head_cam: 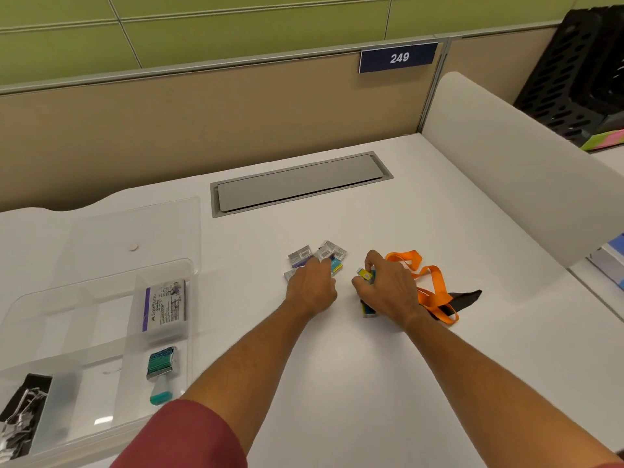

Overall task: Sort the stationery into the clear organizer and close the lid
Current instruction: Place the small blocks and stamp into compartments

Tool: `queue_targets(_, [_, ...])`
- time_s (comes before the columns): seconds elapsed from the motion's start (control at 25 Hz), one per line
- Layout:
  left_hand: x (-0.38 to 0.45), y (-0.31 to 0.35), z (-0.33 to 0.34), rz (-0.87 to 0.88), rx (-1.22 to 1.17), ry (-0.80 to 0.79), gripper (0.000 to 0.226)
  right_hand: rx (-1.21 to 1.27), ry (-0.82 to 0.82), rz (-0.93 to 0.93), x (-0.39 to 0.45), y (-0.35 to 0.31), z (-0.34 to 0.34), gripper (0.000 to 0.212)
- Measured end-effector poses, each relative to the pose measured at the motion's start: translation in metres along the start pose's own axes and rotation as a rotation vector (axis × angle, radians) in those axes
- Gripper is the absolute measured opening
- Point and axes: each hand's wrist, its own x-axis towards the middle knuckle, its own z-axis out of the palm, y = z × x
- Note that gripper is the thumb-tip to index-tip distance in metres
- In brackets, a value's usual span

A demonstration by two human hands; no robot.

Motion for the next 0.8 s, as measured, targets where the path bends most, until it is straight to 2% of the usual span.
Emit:
queue_targets(0.32, [0.011,0.012,0.009,-0.047,0.031,-0.026,0.038,0.023,0.068,0.010,0.000,-0.001,-0.001,0.034])
queue_targets(0.56, [0.000,0.007,-0.002,0.012,-0.004,-0.075,0.041,0.003,0.106,0.028,0.002,-0.011,-0.002,0.021])
queue_targets(0.8, [-0.033,-0.018,-0.030,-0.047,-0.125,0.010,0.037,0.025,0.122,-0.056,-0.001,-0.039,-0.011,0.019])
